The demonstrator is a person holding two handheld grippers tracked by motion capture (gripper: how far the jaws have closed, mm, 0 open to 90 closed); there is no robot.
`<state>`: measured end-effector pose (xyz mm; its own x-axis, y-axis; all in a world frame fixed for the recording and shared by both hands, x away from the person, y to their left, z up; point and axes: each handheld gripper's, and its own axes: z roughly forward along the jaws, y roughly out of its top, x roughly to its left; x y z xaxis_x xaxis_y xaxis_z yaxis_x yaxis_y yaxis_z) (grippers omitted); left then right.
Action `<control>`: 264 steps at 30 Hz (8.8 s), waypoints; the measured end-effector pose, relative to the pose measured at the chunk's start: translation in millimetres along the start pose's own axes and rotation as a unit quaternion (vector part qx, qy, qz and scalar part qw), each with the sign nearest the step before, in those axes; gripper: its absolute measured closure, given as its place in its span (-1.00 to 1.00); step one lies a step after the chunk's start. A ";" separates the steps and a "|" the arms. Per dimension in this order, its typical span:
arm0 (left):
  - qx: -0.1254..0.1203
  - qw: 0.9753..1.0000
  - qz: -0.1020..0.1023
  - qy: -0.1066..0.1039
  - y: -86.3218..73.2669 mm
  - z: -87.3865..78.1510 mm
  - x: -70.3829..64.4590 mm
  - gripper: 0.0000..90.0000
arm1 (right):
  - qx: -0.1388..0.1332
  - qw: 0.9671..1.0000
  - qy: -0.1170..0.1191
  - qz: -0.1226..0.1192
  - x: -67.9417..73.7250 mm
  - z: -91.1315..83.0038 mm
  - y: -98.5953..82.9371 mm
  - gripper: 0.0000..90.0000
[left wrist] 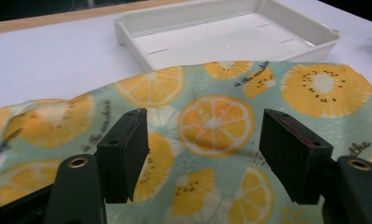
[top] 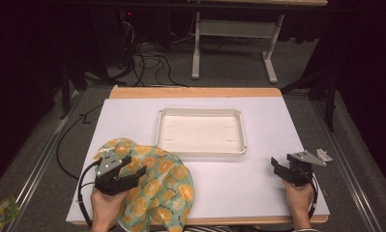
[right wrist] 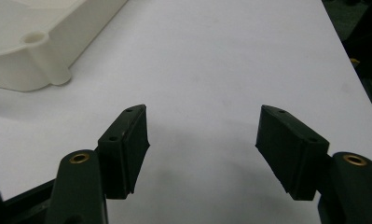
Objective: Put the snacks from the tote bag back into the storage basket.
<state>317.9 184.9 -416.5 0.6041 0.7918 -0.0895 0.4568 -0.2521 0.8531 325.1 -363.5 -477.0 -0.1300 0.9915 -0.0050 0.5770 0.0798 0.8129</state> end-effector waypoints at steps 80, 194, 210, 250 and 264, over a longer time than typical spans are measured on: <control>0.057 0.998 0.038 0.014 -6.2 51.3 -29.2 -0.43 | 0.011 1.000 -0.002 -0.016 2.9 1.7 0.5 -0.28; 0.027 0.994 0.062 -0.089 29.3 85.3 -101.0 -0.61 | 0.004 1.000 0.016 -0.021 1.8 0.8 0.4 -0.26; -0.016 0.999 0.039 -0.027 27.5 21.3 -52.0 -0.54 | 0.002 1.000 0.007 -0.019 2.6 0.4 0.1 -0.25; 0.036 0.999 -0.022 -0.018 -40.7 7.3 -14.2 -0.04 | 0.016 1.000 0.000 -0.011 1.8 3.0 1.1 -0.21; 0.026 0.997 0.031 -0.068 -34.4 11.1 -27.0 0.90 | 0.016 1.000 0.009 -0.015 1.3 3.0 1.1 -0.21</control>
<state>293.1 166.0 -449.1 0.7133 0.6922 -0.1097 0.4469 -0.3286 0.8321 328.0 -361.8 -477.9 -0.1615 0.9867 -0.0178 0.5978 0.1122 0.7938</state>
